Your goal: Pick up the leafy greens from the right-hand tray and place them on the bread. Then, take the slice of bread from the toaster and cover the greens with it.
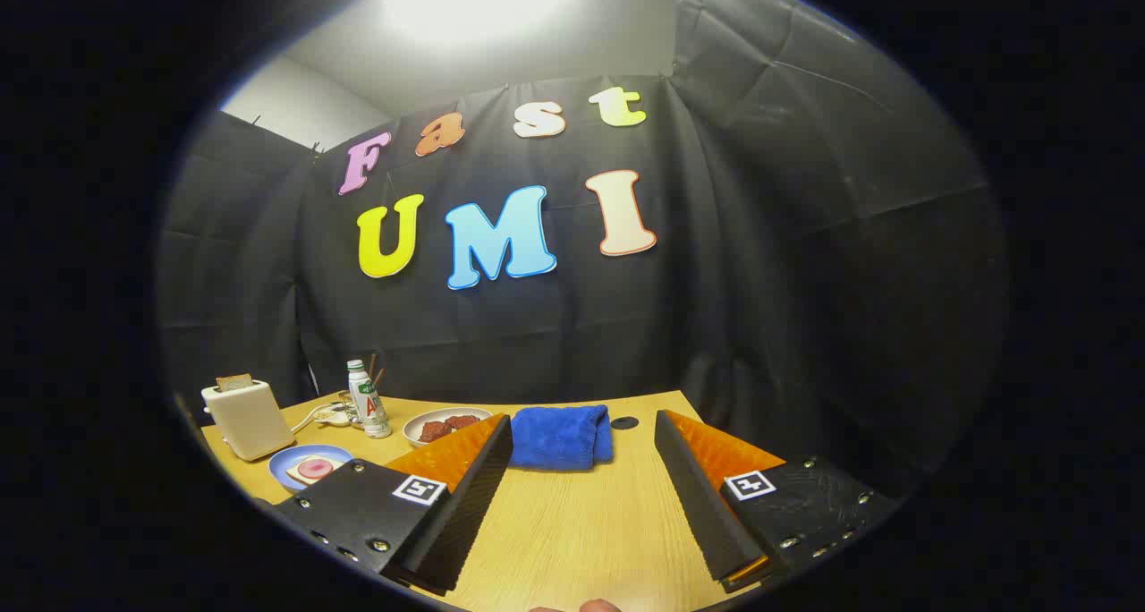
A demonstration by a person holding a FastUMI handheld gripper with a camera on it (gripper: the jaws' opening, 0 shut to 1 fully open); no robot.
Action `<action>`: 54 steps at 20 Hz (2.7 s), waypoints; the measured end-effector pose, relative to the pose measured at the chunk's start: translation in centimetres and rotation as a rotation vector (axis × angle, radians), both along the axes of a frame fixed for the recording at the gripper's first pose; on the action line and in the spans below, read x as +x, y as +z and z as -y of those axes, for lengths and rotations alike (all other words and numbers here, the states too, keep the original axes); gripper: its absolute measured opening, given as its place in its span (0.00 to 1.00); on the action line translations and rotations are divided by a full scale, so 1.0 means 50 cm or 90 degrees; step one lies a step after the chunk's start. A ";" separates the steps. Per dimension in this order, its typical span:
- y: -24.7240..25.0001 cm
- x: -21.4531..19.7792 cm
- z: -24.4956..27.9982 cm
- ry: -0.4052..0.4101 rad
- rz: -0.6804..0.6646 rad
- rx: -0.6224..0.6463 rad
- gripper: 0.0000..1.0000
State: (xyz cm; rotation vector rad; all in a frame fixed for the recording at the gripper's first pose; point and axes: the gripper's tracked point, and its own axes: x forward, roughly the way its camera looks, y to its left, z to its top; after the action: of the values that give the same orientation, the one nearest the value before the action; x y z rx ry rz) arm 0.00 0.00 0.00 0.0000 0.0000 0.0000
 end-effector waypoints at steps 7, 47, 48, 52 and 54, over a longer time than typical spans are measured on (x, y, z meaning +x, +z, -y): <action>0.000 0.001 -0.087 0.033 -0.005 -0.010 0.97; -0.300 -0.033 -0.328 0.119 -0.483 -0.024 0.98; -0.306 -0.034 -0.333 0.119 -0.492 -0.024 0.97; -0.333 -0.034 -0.340 0.117 -0.527 -0.026 0.98; -0.355 -0.034 -0.343 0.119 -0.554 -0.017 0.98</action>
State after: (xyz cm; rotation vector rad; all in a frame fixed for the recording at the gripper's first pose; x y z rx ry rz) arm -1.68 17.13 -17.75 -0.0272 0.8705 0.1868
